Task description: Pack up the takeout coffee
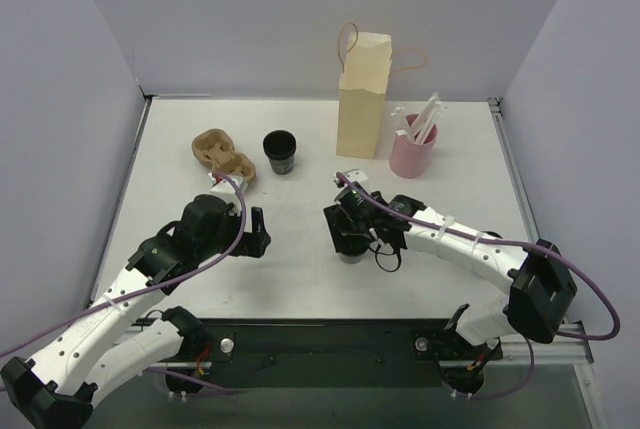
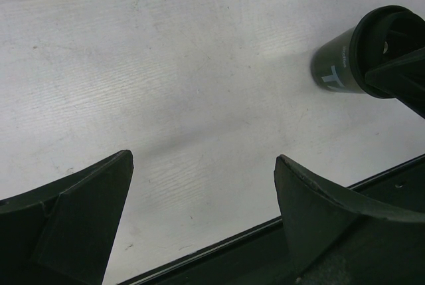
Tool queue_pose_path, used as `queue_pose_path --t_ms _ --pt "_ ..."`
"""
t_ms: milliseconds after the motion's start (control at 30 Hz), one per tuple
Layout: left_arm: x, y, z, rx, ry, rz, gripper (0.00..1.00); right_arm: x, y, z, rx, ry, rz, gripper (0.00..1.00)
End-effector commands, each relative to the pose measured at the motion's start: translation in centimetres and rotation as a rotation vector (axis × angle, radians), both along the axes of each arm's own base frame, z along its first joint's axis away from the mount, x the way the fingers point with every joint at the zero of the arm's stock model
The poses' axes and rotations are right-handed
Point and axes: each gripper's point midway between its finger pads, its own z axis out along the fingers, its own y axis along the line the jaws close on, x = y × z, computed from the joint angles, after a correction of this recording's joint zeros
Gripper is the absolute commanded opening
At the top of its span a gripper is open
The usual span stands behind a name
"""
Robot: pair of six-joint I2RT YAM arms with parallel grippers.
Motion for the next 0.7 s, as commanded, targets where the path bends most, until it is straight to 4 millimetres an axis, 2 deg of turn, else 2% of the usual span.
queue_pose_path --t_ms 0,133,233,400,433,500,533,600,633,667 --pt "0.4 0.0 1.2 -0.011 -0.037 0.007 0.97 -0.7 -3.0 -1.1 -0.143 0.033 -0.062 0.72" --pt "0.4 0.0 1.2 -0.012 -0.037 0.008 0.97 0.1 -5.1 -0.9 -0.145 0.039 -0.148 0.7" --pt "0.4 0.0 1.1 -0.01 -0.033 0.006 0.97 0.6 -7.9 -1.0 -0.153 0.043 -0.234 0.69" --pt "0.4 -0.1 1.2 -0.015 -0.036 0.001 0.97 0.9 -13.4 -1.1 -0.179 0.041 -0.401 0.69" --pt "0.4 -0.2 1.2 -0.015 -0.036 -0.002 0.97 1.4 -15.4 -1.2 -0.181 0.048 -0.473 0.69" --pt "0.3 -0.2 1.2 -0.018 -0.034 -0.006 0.97 1.6 -17.1 -1.2 -0.18 0.056 -0.517 0.69" --pt "0.3 -0.3 1.2 -0.021 -0.036 -0.009 0.97 2.1 -19.0 -1.1 -0.178 0.06 -0.586 0.7" --pt "0.3 -0.2 1.3 -0.022 -0.039 -0.008 0.97 2.9 -20.8 -0.8 -0.178 0.059 -0.635 0.7" --pt "0.3 -0.2 1.3 -0.023 -0.04 -0.008 0.97 3.5 -22.6 -0.7 -0.17 0.058 -0.701 0.7" --pt "0.3 -0.3 1.3 -0.023 -0.038 -0.009 0.97 3.8 -23.6 -0.6 -0.163 0.063 -0.722 0.7"
